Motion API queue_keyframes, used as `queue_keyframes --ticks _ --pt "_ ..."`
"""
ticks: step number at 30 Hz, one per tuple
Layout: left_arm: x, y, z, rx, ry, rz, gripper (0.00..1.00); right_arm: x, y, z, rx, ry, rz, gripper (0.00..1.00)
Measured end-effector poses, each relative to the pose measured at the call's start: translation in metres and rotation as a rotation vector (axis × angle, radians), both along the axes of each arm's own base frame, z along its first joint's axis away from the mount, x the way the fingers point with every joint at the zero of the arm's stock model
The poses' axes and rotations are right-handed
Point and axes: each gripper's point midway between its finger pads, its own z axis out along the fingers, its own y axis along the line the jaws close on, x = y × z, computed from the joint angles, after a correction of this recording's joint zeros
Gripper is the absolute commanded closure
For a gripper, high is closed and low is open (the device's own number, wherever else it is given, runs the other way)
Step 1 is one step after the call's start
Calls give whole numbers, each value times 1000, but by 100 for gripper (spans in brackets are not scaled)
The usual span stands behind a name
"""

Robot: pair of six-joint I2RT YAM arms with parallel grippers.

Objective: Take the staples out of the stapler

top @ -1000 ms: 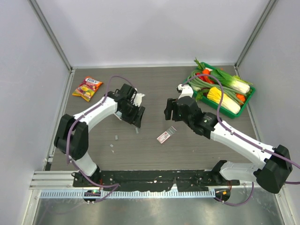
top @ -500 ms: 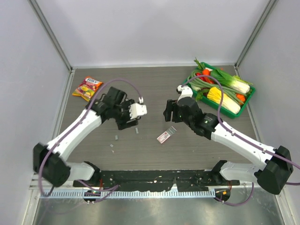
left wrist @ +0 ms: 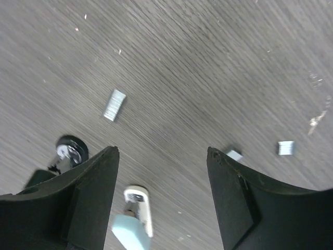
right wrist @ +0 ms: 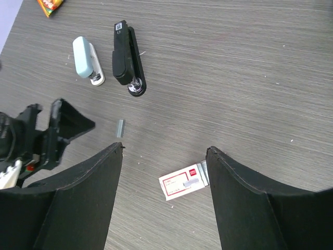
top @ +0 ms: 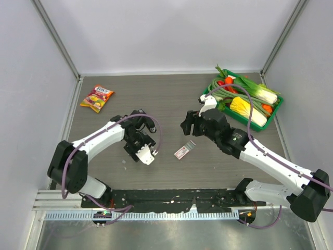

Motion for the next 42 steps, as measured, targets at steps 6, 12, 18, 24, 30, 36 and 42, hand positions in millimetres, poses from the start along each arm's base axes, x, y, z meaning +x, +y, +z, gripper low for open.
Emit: queue_keyframes --ticks 6,12,18,24,30,36,42 --pt "13 -24 -7 -8 -35 -160 29 -6 2 8 20 -14 35 29" --pt "24 -39 -19 7 -23 -224 30 -8 6 11 28 -25 70 30" --pt "29 -42 -30 33 -1 -242 32 -10 6 15 35 -36 81 30" --pt "33 -48 -38 47 13 -254 34 -13 -2 28 40 -78 69 30" --pt "40 -51 -40 64 17 -257 44 -13 -8 34 42 -100 49 30" --pt "43 -50 -43 86 31 -258 53 -14 -13 32 21 -96 43 30" --pt "43 -49 -48 108 43 -261 55 -14 -17 31 7 -96 37 30"
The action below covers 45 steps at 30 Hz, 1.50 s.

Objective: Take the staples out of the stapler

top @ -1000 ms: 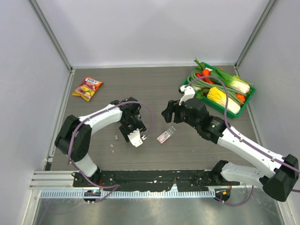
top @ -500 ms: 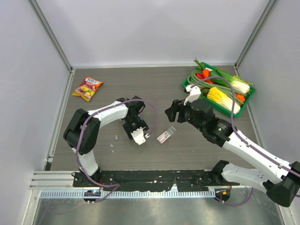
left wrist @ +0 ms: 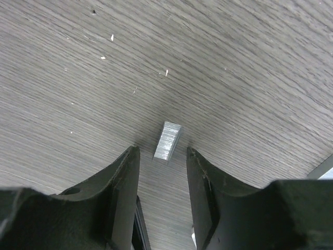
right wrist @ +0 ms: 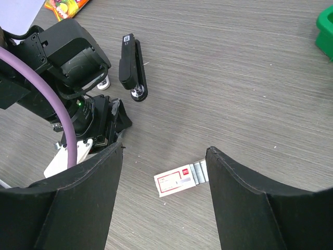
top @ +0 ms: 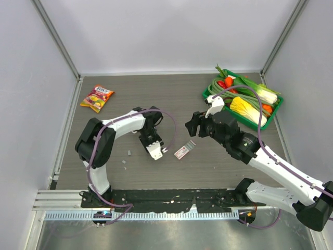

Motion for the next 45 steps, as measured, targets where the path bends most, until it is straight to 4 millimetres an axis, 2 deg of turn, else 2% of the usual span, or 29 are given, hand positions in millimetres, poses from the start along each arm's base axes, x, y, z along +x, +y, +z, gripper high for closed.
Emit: queue_keyframes --ticks 7,11,13,26,31,32,36,41,43,45 --pt "1 -1 -1 10 8 -2 58 0 -2 -1 -6 0 -2 30" --pt "0 0 -2 22 12 -4 70 1 -3 -1 -7 0 -5 30" --pt "0 1 -2 29 12 -6 72 1 -3 -1 -8 -1 -6 30" --pt "-2 0 -3 50 -2 -23 75 4 -6 -1 -8 -1 -18 30" --pt "-3 0 -3 58 -10 -30 95 5 -8 0 -8 -2 -24 30" --pt "-3 -1 -3 56 -13 -32 95 5 -9 0 -7 -2 -26 30" --pt "-3 -8 -2 29 -31 -43 99 5 -11 2 -3 -7 -32 30" --pt "-6 -27 3 -56 -35 -30 99 6 -13 2 -2 -9 -37 30" --pt "-6 -35 9 -95 -37 10 99 6 -14 2 -5 -9 -37 30" --pt "-5 -43 24 -154 -44 75 100 6 -15 1 -11 -8 -38 30"
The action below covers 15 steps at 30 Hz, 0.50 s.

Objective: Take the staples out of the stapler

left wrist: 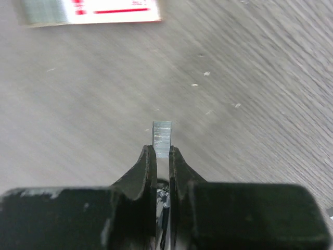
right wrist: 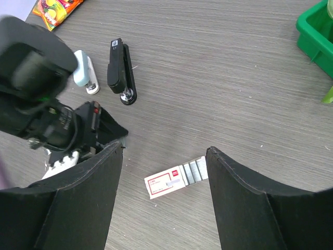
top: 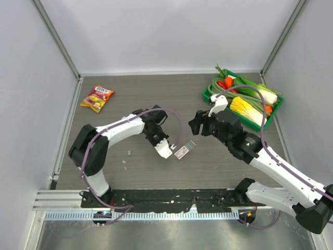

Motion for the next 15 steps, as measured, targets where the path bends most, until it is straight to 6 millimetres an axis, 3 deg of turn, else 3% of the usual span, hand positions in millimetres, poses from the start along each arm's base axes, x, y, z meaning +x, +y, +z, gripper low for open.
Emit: queue_keyframes --ticks 7,11,15 --pt "16 -26 90 -297 -73 302 99 0 -1 5 -5 -4 0 30" --pt "14 -23 142 -472 -209 328 100 0 2 15 26 -9 11 29" --pt "2 -8 162 -572 -387 261 100 -2 9 19 66 14 36 28"
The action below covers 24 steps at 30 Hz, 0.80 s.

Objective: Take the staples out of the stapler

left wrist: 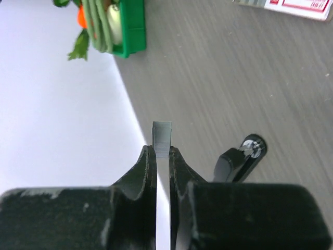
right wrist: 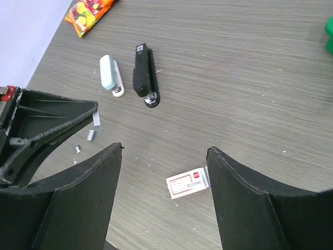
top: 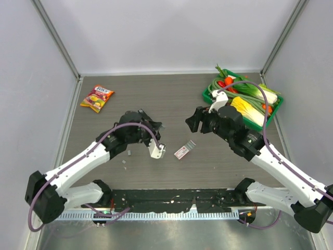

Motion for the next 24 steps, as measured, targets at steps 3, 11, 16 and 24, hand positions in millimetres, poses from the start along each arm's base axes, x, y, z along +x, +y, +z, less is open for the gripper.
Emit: queue_keyframes --ticks 3,11,16,24 --pt "-5 8 4 -8 -130 -30 100 -2 10 5 45 34 38 27" --pt "-9 9 47 -86 -513 -102 100 -14 48 36 272 159 241 26" --pt "-14 3 87 -138 -705 -157 100 -24 67 41 396 267 387 26" --pt "-38 -3 120 -195 -869 -263 100 -45 83 66 524 305 609 27"
